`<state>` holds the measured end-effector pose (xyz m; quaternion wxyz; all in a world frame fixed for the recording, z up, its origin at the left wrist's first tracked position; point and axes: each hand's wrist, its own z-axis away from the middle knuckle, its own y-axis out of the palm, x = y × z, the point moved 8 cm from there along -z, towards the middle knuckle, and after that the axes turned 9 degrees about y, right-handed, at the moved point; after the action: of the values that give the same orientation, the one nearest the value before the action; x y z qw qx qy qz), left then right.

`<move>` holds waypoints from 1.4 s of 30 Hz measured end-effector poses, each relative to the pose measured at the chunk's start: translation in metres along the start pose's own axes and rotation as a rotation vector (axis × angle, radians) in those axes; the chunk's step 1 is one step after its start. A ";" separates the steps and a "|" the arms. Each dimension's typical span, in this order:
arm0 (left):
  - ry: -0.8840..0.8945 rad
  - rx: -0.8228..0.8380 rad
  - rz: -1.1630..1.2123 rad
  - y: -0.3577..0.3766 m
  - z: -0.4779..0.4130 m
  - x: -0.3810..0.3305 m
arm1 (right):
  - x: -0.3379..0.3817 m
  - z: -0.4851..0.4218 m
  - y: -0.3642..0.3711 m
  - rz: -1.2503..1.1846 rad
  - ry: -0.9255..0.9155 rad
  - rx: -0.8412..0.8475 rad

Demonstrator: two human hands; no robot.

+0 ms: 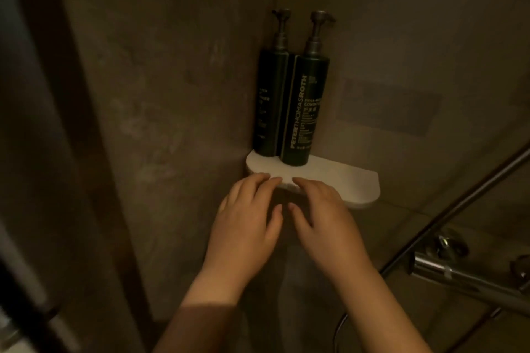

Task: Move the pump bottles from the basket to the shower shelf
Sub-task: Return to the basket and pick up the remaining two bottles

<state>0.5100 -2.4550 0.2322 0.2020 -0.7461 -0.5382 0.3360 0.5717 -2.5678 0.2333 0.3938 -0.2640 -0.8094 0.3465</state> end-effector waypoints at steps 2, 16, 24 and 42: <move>0.002 0.027 -0.032 -0.012 0.023 -0.010 | 0.004 0.022 0.000 -0.032 -0.014 0.020; -0.321 0.159 -0.321 -0.130 0.211 0.010 | 0.106 0.167 0.042 -0.410 -0.146 0.177; -0.654 0.104 -0.518 -0.224 0.307 0.087 | 0.209 0.208 0.100 -0.399 -0.403 0.379; -1.016 -0.023 -0.744 -0.442 0.462 0.273 | 0.512 0.242 0.291 -0.329 -0.671 0.648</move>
<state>-0.0641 -2.0765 0.1280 0.0162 -0.2580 -0.7942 0.5499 0.1361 -2.1136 0.1331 0.2227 0.1294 -0.7732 0.5795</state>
